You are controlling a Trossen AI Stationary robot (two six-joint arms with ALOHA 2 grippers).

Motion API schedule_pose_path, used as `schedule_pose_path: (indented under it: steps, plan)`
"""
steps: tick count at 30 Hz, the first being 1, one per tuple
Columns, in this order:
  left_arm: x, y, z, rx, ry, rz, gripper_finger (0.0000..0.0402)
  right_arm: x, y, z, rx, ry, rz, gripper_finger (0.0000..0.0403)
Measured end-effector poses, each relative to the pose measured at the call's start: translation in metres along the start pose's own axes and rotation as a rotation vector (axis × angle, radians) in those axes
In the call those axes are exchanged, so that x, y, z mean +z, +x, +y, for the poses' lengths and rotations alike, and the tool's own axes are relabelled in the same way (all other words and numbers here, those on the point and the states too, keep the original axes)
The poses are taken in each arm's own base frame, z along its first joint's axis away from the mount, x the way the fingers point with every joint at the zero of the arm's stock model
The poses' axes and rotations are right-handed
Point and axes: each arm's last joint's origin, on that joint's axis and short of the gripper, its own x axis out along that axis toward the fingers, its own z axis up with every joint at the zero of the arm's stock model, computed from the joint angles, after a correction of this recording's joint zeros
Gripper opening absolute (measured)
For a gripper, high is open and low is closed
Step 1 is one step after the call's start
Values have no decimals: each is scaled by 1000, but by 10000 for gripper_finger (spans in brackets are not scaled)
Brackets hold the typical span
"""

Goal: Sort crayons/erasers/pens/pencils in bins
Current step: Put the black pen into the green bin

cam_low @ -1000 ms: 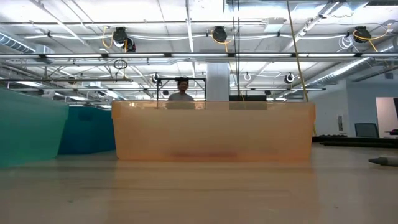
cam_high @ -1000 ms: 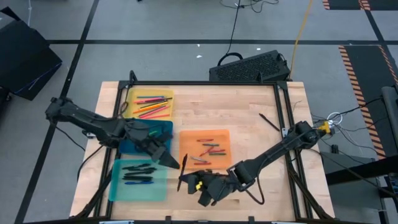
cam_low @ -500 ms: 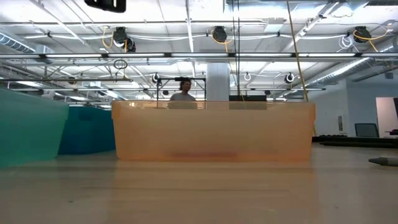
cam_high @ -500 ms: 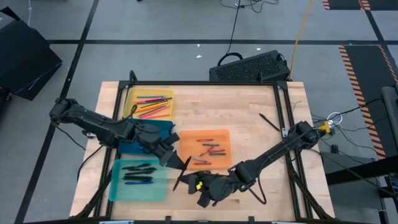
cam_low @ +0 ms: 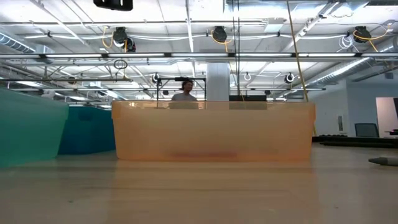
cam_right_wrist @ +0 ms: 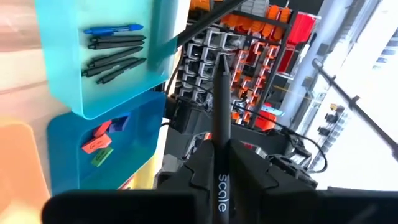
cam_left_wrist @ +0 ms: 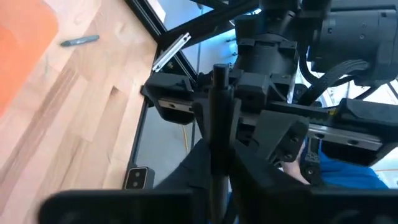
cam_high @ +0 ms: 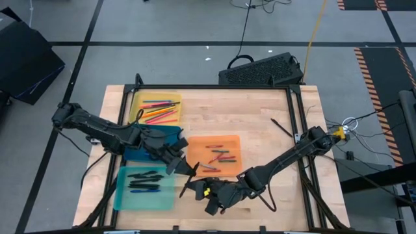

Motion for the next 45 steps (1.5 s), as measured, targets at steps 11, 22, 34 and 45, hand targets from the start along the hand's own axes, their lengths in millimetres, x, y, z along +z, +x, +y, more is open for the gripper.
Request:
schedule_pose_path:
  steps: [11, 22, 34, 45]
  plan:
    - [2, -14, -33, 261, 92, 114, 27, 11, -15, -10, -30, 404, -76, 100]
    - [-92, -52, -35, 849, 302, 525, 28, -15, -59, 3, 213, 1281, 251, 202]
    - [-159, -31, 63, 984, 444, 861, 32, -156, -85, 35, 327, 1879, 1184, 219]
    - [-168, -32, 85, 1037, 479, 960, 183, -306, -93, 139, 755, 1832, 1646, 219]
